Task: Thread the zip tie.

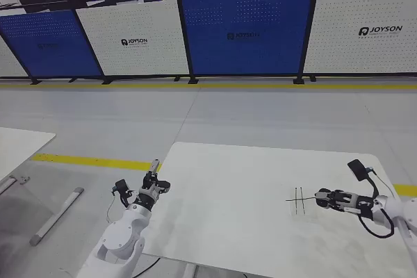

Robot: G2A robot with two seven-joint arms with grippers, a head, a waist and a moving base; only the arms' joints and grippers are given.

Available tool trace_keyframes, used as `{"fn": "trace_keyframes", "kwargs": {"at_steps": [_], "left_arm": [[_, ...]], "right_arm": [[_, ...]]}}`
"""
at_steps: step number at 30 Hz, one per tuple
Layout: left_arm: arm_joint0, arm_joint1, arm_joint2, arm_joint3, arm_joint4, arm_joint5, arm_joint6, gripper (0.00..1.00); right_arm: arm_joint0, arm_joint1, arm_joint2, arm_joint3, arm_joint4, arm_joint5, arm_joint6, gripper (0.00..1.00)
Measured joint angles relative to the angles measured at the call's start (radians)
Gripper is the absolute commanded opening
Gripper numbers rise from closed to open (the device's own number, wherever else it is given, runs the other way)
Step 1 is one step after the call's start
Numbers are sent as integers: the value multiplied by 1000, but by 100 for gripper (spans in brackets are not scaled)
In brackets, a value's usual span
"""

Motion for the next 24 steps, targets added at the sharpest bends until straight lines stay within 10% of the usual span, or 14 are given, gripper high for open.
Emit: {"fn": "trace_keyframes", "kwargs": {"at_steps": [8,24], "left_arm": [[0,0,0,0,0,0,0,100],[-2,0,2,-2,-2,2,-12,100]], "right_arm": [[-15,-22,-47,-34,136,-158,-134,0],[41,-47,-154,-10,156,-173,-178,0]]}}
